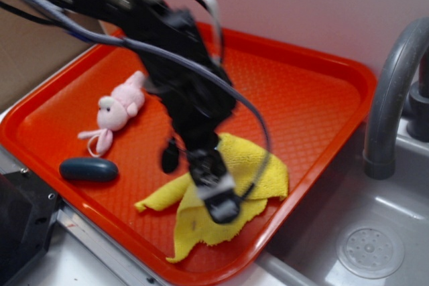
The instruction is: Grab the yellow cloth.
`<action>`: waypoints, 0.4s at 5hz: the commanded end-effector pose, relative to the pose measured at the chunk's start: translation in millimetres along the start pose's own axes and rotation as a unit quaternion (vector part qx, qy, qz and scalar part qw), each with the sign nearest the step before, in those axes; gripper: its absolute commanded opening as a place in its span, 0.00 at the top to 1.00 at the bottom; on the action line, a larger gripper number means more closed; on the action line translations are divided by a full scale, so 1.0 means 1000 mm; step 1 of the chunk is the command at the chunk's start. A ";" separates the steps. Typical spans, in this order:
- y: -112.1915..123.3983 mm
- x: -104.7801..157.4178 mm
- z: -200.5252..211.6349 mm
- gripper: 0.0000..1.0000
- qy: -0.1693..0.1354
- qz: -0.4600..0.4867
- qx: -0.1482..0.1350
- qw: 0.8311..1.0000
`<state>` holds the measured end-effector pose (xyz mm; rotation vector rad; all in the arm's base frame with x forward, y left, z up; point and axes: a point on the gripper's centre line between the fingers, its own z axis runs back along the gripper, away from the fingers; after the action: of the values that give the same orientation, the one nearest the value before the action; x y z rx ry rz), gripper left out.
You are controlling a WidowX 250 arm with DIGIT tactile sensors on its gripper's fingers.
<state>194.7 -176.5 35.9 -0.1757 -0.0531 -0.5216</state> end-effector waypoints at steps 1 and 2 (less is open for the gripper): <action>-0.001 0.020 -0.027 1.00 0.015 0.005 -0.029 0.999; -0.002 0.012 -0.003 1.00 0.010 -0.017 -0.011 1.000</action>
<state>214.9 -175.8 22.6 -0.1749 -0.0175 -0.5597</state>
